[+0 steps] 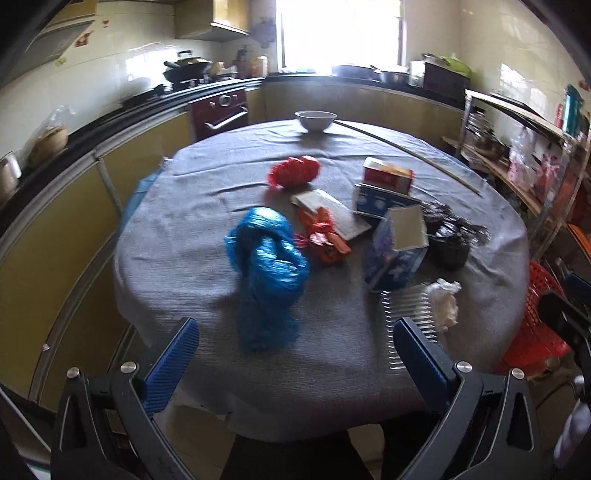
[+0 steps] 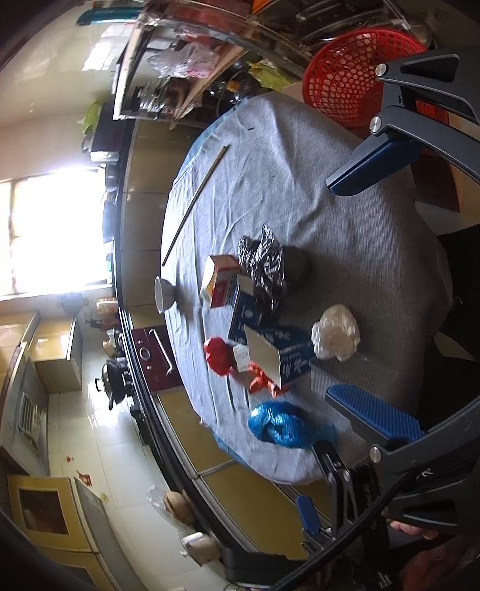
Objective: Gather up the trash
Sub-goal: 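Grasp the clear ribbed plastic tray with the left tool while the right grasps the white crumpled bag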
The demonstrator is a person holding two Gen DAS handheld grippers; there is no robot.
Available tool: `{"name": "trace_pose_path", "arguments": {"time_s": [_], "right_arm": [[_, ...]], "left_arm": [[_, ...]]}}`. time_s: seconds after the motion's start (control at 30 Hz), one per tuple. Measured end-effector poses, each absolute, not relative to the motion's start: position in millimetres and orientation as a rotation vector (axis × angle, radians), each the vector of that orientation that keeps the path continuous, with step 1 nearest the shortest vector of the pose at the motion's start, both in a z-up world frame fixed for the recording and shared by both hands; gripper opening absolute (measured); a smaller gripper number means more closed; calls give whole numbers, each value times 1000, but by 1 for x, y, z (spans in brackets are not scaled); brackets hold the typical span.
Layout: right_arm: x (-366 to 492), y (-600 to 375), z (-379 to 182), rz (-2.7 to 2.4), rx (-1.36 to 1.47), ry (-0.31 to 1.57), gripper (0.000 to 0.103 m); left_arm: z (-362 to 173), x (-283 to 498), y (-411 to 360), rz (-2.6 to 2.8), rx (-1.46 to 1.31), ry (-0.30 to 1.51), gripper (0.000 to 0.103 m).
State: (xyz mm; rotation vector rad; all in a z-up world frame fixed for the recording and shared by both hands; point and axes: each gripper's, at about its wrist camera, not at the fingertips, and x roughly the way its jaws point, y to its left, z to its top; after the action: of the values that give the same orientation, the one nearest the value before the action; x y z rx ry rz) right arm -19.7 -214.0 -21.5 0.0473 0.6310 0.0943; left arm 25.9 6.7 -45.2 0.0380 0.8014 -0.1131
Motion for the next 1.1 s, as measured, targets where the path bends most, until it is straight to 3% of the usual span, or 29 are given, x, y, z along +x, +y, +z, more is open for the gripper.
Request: {"name": "trace_pose_path", "arguments": {"time_s": [0.2, 0.6, 0.8, 0.97, 1.1], "right_arm": [[-10, -237, -32, 79, 96, 648, 102], [14, -261, -55, 147, 214, 729, 73], [37, -256, -69, 322, 355, 802, 71], [41, -251, -83, 383, 418, 850, 67], [42, -246, -84, 394, 414, 863, 64]], "left_arm": [[-54, 33, -22, -226, 111, 858, 103], [-66, 42, -52, -398, 105, 894, 103], [-78, 54, -33, -472, -33, 956, 101], [-77, 57, -18, -473, -107, 955, 94], [-71, 57, -4, -400, -100, 941, 80]]}}
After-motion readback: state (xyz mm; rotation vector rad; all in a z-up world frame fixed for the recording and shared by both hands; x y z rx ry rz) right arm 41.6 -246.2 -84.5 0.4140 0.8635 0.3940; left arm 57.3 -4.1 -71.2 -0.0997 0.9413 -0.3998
